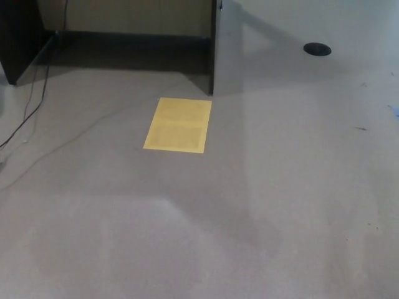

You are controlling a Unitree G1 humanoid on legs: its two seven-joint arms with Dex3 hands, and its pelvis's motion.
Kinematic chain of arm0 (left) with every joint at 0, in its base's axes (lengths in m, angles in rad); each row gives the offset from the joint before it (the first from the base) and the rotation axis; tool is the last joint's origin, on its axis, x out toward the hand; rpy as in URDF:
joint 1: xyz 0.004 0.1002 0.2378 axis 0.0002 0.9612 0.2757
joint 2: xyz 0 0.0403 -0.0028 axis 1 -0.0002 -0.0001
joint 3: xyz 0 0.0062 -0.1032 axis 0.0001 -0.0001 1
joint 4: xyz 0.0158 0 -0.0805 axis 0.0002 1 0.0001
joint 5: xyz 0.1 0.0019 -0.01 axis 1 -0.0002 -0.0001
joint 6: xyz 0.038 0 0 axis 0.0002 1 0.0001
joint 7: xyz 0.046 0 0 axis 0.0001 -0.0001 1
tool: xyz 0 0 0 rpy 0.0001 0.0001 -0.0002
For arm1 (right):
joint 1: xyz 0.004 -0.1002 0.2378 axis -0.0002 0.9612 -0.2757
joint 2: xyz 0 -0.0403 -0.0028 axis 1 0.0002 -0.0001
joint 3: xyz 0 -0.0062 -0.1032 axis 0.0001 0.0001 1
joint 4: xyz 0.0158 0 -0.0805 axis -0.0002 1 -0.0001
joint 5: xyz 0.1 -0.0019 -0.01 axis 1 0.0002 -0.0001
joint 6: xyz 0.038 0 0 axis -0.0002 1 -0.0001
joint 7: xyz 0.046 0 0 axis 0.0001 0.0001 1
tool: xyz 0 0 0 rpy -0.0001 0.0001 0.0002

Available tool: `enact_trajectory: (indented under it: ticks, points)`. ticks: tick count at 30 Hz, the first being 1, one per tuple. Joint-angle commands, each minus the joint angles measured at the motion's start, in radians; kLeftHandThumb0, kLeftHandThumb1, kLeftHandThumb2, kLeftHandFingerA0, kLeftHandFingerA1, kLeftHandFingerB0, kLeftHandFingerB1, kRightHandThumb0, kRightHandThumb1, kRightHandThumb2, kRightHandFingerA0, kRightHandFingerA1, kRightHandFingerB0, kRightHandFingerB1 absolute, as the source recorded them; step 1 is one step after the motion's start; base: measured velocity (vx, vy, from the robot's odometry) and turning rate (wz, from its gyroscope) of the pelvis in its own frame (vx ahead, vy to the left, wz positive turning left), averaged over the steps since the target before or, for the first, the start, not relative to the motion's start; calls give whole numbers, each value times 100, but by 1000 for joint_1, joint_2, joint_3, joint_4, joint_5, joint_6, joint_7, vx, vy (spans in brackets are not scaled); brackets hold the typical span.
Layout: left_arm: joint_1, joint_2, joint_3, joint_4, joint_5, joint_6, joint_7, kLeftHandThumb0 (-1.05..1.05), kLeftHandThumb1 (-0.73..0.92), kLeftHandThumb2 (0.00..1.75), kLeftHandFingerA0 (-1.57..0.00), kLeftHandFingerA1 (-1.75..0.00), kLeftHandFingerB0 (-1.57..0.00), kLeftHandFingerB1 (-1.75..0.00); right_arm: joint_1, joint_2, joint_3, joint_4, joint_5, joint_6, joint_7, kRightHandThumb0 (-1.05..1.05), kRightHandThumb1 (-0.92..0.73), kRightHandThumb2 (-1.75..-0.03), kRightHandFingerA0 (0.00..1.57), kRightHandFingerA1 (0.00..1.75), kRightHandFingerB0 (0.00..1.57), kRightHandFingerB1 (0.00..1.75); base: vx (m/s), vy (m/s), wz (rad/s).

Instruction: A person is holding a toilet paper roll and the robot extends its left hand to grab the roll by inserting its thumb into the gap in the middle and brings its hand down by its side. Then it extends its arm again to hand the toilet paper roll back to the person.

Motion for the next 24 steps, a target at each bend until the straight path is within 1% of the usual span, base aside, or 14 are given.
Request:
enact_trajectory:
  ticks: [1, 3, 10, 11, 12, 13, 14, 15, 16, 19, 20, 22, 23, 24]
  points:
    - [-68, 5, -1, -117, -59, -76, -54, -8, 76, 81, -85, -150, -73, -127, -4, -3, 1, 5, -5, 14, 2, -39, -69, -60, 65, 64, 44, 39, 0, 0, 0]
    - [-93, -12, -13, -220, -62, -60, -56, -10, 71, 89, -90, -146, -79, -123, -2, -2, 4, 4, -8, 13, 0, -38, -69, -61, 64, 63, 43, 39, 0, 0, 4]
    - [-215, -57, -148, -673, 35, 105, -61, 6, 77, 75, -89, -141, -76, -116, -2, -1, -4, 2, 1, 8, 7, -37, -69, -60, 62, 60, 43, 40, 0, 0, 0]
    - [-243, -75, -178, -755, 50, 162, -65, 3, 80, 73, -91, -143, -76, -115, -5, -4, -5, 1, 1, 7, 9, -43, -55, -87, 57, 67, 36, 52, 0, 0, 0]
    - [-265, -83, -196, -788, 63, 177, -68, 4, 80, 72, -90, -141, -76, -114, -6, -4, -6, 0, 4, 5, 12, -38, -68, -60, 60, 57, 42, 40, 0, 0, 0]
    - [-288, -87, -216, -819, 75, 197, -76, 4, 80, 73, -86, -138, -74, -115, -6, -5, -7, 0, 4, 3, 12, -37, -69, -60, 64, 64, 43, 40, 0, 0, 0]
    - [-325, -95, -242, -857, 91, 224, -86, 3, 79, 71, -93, -133, -77, -111, -7, -6, -8, -1, 4, 3, 10, -44, -55, -87, 64, 72, 38, 53, 0, 0, 0]
    - [-343, -102, -253, -870, 97, 234, -87, 3, 79, 71, -93, -133, -77, -111, -8, -6, -8, 0, 5, 6, 10, -44, -55, -87, 64, 72, 38, 53, 0, 0, 0]
    - [-395, -116, -280, -889, 136, 242, -79, 3, 76, 72, -93, -123, -79, -109, -9, -5, -9, 0, 6, 10, 12, -38, -69, -60, 64, 65, 43, 39, 0, 0, 0]
    - [-485, -164, -334, -942, 132, 319, -91, -2, 74, 72, -94, -138, -80, -111, -9, -1, -11, 1, 8, 11, 11, -37, -69, -60, 64, 66, 43, 39, 0, 0, 0]
    - [-532, -185, -378, -960, 169, 330, -104, 0, 76, 72, -82, -146, -73, -116, -7, 1, -9, 0, 6, 10, 7, -44, -55, -87, 62, 73, 37, 52, 0, 0, 0]
    - [-551, -191, -401, -978, 183, 348, -108, 0, 76, 72, -82, -146, -73, -116, -6, 3, -8, 0, 5, 10, 5, -44, -55, -87, 62, 73, 37, 52, 0, 0, 0]
    - [-570, -209, -432, -1002, 209, 387, -112, -4, 77, 70, -79, -148, -72, -117, -6, 4, -7, -1, 3, 9, 4, -38, -69, -60, 65, 70, 43, 39, 0, 0, 0]
    - [-615, -258, -493, -1014, 275, 410, -103, -16, 76, 72, -83, -148, -74, -122, -7, 6, -5, 0, 2, 11, 8, -38, -70, -60, 65, 70, 42, 39, 0, 0, 0]
